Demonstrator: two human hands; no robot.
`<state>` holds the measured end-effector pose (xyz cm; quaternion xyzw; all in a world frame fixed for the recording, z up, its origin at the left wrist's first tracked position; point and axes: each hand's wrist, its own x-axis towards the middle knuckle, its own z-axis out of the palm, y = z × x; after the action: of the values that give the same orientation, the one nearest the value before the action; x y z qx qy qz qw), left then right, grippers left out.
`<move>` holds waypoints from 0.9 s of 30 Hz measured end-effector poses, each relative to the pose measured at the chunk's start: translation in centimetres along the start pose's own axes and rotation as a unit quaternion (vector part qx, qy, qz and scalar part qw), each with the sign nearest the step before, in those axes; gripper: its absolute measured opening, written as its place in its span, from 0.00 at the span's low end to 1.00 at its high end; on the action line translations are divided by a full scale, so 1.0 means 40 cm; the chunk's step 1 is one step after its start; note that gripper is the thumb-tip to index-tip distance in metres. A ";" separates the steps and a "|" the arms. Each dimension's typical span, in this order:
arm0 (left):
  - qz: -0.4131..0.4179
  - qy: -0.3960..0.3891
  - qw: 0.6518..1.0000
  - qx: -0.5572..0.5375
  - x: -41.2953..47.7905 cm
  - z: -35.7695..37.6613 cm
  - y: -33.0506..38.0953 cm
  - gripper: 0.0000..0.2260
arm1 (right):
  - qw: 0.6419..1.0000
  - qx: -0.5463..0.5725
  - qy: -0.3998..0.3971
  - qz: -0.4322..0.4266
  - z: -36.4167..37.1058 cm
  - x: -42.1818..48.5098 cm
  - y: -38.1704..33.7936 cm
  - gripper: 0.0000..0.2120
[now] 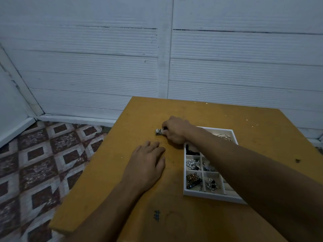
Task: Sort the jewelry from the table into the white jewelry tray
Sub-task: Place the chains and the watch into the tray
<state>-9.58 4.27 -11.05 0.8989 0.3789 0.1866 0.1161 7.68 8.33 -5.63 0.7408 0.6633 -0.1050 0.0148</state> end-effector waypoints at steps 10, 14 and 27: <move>0.017 0.058 0.995 -0.077 -0.044 0.011 0.082 0.11 | 1.000 0.014 0.026 0.002 0.006 -0.046 0.000 0.17; 0.010 0.070 0.992 -0.104 -0.023 0.015 0.115 0.09 | 0.995 0.048 0.085 -0.023 -0.011 -0.073 0.014 0.13; -0.042 0.032 0.983 -0.178 0.119 0.027 0.176 0.16 | 0.980 0.176 0.095 0.010 -0.075 -0.197 0.214 0.11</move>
<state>-1.58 2.82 -8.38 0.8410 0.3805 0.2744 0.2695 15.75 0.05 -2.31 0.7450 0.6252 -0.1494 -0.1781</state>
